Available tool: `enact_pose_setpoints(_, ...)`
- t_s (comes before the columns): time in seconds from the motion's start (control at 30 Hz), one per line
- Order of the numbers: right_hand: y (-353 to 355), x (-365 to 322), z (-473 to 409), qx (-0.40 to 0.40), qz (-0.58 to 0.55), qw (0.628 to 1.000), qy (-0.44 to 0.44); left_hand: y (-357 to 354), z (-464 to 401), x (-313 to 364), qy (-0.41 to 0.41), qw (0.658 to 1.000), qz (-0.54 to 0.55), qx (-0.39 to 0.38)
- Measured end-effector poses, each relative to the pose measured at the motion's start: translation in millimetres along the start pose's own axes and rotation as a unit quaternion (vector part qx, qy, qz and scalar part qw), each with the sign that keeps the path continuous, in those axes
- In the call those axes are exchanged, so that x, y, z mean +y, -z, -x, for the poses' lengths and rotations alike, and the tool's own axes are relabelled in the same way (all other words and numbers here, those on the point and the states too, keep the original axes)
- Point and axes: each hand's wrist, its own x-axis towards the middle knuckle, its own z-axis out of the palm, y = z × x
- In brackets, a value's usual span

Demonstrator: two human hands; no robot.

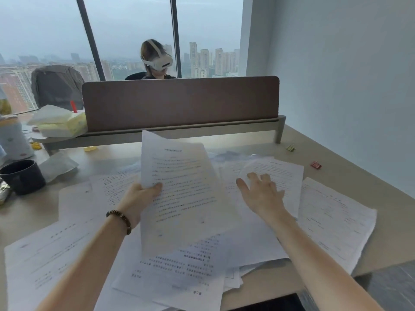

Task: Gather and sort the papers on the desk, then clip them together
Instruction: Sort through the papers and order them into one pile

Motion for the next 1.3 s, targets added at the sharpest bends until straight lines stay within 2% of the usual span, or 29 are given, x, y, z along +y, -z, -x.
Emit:
enact_pose_setpoints(0.1, -10.1, 37.4, -11.6, -0.100, 0.110, 0.984, -0.094, -6.0, 1.6, -26.7, 0.088, 0.995, -0.031, -0.015)
enact_pose_setpoints(0.23, -28.8, 57.8, -14.3, -0.146, 0.115, 0.979, -0.085, -10.6, 0.7, -46.0, 0.100, 0.994, -0.040, 0.003)
enact_pose_setpoints(0.33, -37.0, 50.2, -12.6, -0.141, 0.109, 0.984, -0.021, -7.3, -5.7, -48.5, 0.113, 0.993, -0.044, 0.011)
enact_pose_setpoints(0.4, -36.9, 47.0, -10.9, -0.107, 0.075, 0.991, 0.010, -6.4, -7.8, -48.8, 0.120, 0.992, -0.046, 0.012)
enact_pose_setpoints(0.5, -35.1, 50.5, -11.9, -0.023, 0.052, 0.998, -0.021, -8.7, -5.3, -45.2, 0.122, 0.992, -0.044, 0.004)
enact_pose_setpoints(0.6, -37.1, 56.3, -13.8, -0.050, 0.123, 0.988, -0.078, -10.4, -3.9, -43.4, 0.120, 0.992, -0.048, 0.001)
enact_pose_setpoints(0.7, -42.2, 55.1, -14.0, -0.087, 0.115, 0.989, -0.023, -10.6, -4.5, -43.1, 0.125, 0.991, -0.052, 0.005)
enact_pose_setpoints(0.8, -37.1, 51.6, -13.9, -0.084, 0.034, 0.995, 0.049, -10.9, -4.6, -43.6, 0.126, 0.991, -0.047, 0.009)
enact_pose_setpoints(0.87, -32.8, 52.1, -15.3, -0.082, -0.041, 0.994, 0.061, -10.3, -4.8, -45.0, 0.128, 0.991, -0.043, 0.014)
enact_pose_setpoints(1.0, -25.6, 55.8, -16.2, -0.051, -0.195, 0.979, 0.022, -11.9, -3.2, -44.1, 0.126, 0.991, -0.033, 0.015)
enact_pose_setpoints(1.3, -26.2, 46.9, -15.7, -0.027, -0.360, 0.931, -0.047, -11.9, -1.7, -44.5, 0.119, 0.993, -0.025, 0.006)
